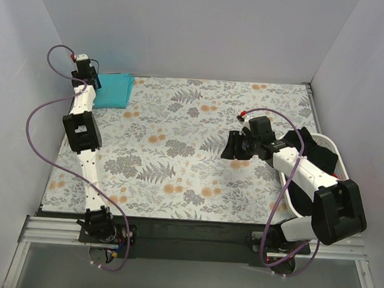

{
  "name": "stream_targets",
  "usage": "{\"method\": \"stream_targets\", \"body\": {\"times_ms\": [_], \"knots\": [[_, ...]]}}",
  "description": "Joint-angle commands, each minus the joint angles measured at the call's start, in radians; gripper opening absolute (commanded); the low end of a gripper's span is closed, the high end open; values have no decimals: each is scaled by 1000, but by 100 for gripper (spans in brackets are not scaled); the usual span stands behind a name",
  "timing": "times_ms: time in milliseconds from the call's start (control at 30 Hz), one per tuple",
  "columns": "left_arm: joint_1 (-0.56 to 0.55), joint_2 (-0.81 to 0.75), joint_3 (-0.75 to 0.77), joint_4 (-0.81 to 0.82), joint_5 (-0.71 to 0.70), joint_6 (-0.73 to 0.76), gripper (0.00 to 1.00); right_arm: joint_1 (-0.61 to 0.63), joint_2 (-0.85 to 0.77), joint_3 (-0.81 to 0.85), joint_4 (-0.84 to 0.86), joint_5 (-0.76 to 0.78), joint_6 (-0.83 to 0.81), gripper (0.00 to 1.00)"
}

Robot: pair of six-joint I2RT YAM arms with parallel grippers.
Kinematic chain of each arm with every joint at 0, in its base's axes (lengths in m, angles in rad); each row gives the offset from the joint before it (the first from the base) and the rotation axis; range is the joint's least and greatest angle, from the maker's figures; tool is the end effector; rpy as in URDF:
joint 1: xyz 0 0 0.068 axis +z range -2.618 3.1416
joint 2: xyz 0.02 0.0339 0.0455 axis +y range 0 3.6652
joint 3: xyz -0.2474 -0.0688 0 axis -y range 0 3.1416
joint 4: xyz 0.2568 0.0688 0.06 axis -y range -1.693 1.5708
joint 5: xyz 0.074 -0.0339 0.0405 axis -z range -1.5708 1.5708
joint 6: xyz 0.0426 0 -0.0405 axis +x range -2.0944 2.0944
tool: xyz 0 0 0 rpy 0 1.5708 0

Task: Fold and stack the t-shirts
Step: Neatly place the folded tshirt to the corner, then reset both grippers

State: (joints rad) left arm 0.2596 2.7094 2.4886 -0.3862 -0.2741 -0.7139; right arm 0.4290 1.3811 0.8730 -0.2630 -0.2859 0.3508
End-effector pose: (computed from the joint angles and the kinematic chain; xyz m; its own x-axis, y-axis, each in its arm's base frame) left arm 0.5797 0.1659 0.1538 -0.1142 -0.6825 -0.7219 -0.7102 0.5642 -0.4211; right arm 0.2763 0.1396 0.2039 -0.7955 -0.0013 -0.6059 -0.3297 0.8400 0.4310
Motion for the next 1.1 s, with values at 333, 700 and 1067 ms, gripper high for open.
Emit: {"method": "stream_targets", "body": {"times_ms": [333, 700, 1067], "knots": [[-55, -582, -595, 167, 142, -389, 75, 10, -174, 37, -5, 34, 1, 57], [-316, -1040, -1184, 250, 345, -602, 83, 10, -364, 3, -35, 70, 1, 63], [-859, -1511, -1643, 219, 250, -602, 88, 10, -464, -74, -53, 113, -18, 68]]}}
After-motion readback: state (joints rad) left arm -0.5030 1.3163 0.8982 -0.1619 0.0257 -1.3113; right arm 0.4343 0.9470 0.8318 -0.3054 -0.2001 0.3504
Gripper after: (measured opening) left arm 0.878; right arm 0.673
